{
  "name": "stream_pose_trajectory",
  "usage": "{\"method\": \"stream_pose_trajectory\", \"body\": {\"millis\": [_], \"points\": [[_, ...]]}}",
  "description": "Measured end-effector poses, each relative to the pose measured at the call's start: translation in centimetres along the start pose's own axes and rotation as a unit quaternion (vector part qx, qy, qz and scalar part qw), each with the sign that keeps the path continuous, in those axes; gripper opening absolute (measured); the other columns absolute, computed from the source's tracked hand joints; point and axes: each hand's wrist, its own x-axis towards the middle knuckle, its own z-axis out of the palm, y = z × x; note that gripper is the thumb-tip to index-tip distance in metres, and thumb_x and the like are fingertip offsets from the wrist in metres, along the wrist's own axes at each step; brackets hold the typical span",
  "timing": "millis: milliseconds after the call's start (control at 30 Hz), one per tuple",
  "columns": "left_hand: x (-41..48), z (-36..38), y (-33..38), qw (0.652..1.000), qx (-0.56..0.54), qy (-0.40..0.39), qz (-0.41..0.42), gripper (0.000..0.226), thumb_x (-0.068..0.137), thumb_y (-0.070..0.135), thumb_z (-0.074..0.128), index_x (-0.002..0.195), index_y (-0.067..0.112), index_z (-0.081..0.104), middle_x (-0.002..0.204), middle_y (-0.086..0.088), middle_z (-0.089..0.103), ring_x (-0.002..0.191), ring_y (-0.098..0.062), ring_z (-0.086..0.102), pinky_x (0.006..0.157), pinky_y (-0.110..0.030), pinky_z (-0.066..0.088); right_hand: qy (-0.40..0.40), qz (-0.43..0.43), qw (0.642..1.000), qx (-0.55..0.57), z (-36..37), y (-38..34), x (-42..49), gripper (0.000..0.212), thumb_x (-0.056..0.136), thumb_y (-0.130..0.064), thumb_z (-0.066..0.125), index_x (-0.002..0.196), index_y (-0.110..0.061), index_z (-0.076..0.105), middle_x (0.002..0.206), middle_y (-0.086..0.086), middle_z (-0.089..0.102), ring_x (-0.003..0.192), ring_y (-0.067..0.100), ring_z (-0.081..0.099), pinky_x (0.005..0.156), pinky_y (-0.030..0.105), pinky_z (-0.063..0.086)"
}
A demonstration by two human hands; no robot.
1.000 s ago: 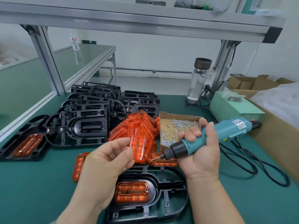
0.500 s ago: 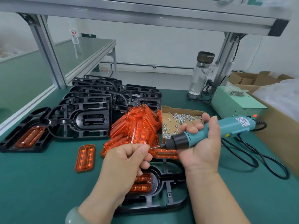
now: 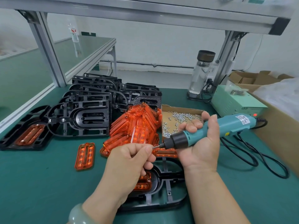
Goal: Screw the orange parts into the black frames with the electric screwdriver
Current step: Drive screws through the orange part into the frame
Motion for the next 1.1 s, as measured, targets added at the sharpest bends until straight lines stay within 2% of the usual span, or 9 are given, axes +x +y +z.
{"method": "stream_pose_trajectory", "body": {"millis": [333, 533, 633, 733, 867, 967, 1033, 1100], "points": [[0.4, -0.4, -0.1, 1.000, -0.006, -0.010, -0.023, 0.027, 0.089, 0.026, 0.059, 0.064, 0.022, 0.072, 0.060, -0.005, 0.066, 0.047, -0.008, 0.051, 0.043, -0.015, 0.041, -0.031, -0.024, 0.999, -0.025, 0.5, 0.7, -0.9, 0.023, 0.079, -0.036, 0.061, 0.096, -0.022, 0.055, 0.057, -0.009, 0.047, 0.045, 0.005, 0.045, 0.059, 0.022, 0.052], [0.5, -0.4, -0.1, 0.999, -0.034, -0.020, -0.026, 0.026, 0.091, 0.025, 0.056, 0.073, 0.012, 0.070, 0.059, -0.003, 0.065, 0.047, -0.006, 0.052, 0.039, -0.014, 0.038, -0.049, -0.035, 0.998, -0.032, 0.5, 0.9, -1.1, 0.018, 0.083, -0.036, 0.060, 0.096, -0.023, 0.056, 0.059, -0.009, 0.046, 0.046, 0.006, 0.045, 0.059, 0.022, 0.051], [0.3, -0.4, -0.1, 1.000, 0.014, -0.014, -0.001, 0.027, 0.091, 0.026, 0.057, 0.070, 0.013, 0.069, 0.057, -0.001, 0.065, 0.045, -0.003, 0.051, 0.040, -0.014, 0.039, -0.046, -0.036, 0.998, -0.033, 0.5, 0.9, -1.1, 0.021, 0.080, -0.036, 0.061, 0.095, -0.023, 0.056, 0.059, -0.009, 0.046, 0.046, 0.006, 0.045, 0.060, 0.022, 0.051], [0.1, -0.4, 0.2, 0.995, 0.079, 0.012, 0.061, 0.025, 0.085, 0.022, 0.063, 0.061, 0.018, 0.069, 0.057, 0.002, 0.067, 0.043, 0.001, 0.053, 0.043, -0.012, 0.042, -0.029, -0.030, 0.999, -0.024, 0.5, 0.8, -1.0, 0.021, 0.079, -0.037, 0.062, 0.093, -0.023, 0.056, 0.058, -0.009, 0.045, 0.045, 0.006, 0.044, 0.060, 0.021, 0.051], [0.1, -0.5, 0.7, 0.995, 0.067, -0.016, 0.073, 0.012, 0.079, 0.011, 0.070, 0.077, 0.022, 0.073, 0.065, 0.002, 0.071, 0.054, -0.001, 0.062, 0.050, -0.012, 0.047, 0.005, -0.008, 1.000, 0.011, 0.3, 0.3, -0.7, 0.022, 0.076, -0.038, 0.064, 0.089, -0.022, 0.055, 0.058, -0.009, 0.044, 0.044, 0.006, 0.042, 0.059, 0.022, 0.050], [-0.1, -0.9, 0.4, 0.995, 0.065, -0.039, 0.068, 0.024, 0.075, 0.013, 0.075, 0.093, 0.029, 0.071, 0.076, 0.008, 0.074, 0.068, -0.002, 0.068, 0.060, -0.010, 0.049, 0.019, -0.007, 1.000, 0.013, 0.1, 0.0, -0.5, 0.021, 0.078, -0.038, 0.064, 0.089, -0.022, 0.055, 0.058, -0.009, 0.044, 0.043, 0.006, 0.042, 0.059, 0.021, 0.051], [-0.2, -1.0, 0.3, 0.994, 0.074, -0.025, 0.080, 0.020, 0.075, 0.016, 0.075, 0.089, 0.030, 0.071, 0.076, 0.008, 0.074, 0.069, -0.003, 0.068, 0.060, -0.010, 0.049, 0.019, -0.007, 1.000, 0.014, 0.1, -0.1, -0.4, 0.021, 0.078, -0.038, 0.064, 0.089, -0.022, 0.055, 0.057, -0.009, 0.044, 0.043, 0.006, 0.043, 0.060, 0.021, 0.051], [-0.1, -1.0, 0.4, 0.992, 0.084, -0.003, 0.097, 0.012, 0.079, 0.014, 0.071, 0.081, 0.026, 0.073, 0.070, 0.006, 0.072, 0.062, -0.003, 0.066, 0.054, -0.010, 0.047, 0.016, -0.004, 1.000, 0.013, 0.1, 0.0, -0.5, 0.022, 0.076, -0.038, 0.064, 0.089, -0.022, 0.055, 0.057, -0.009, 0.044, 0.044, 0.006, 0.043, 0.059, 0.021, 0.051]]}}
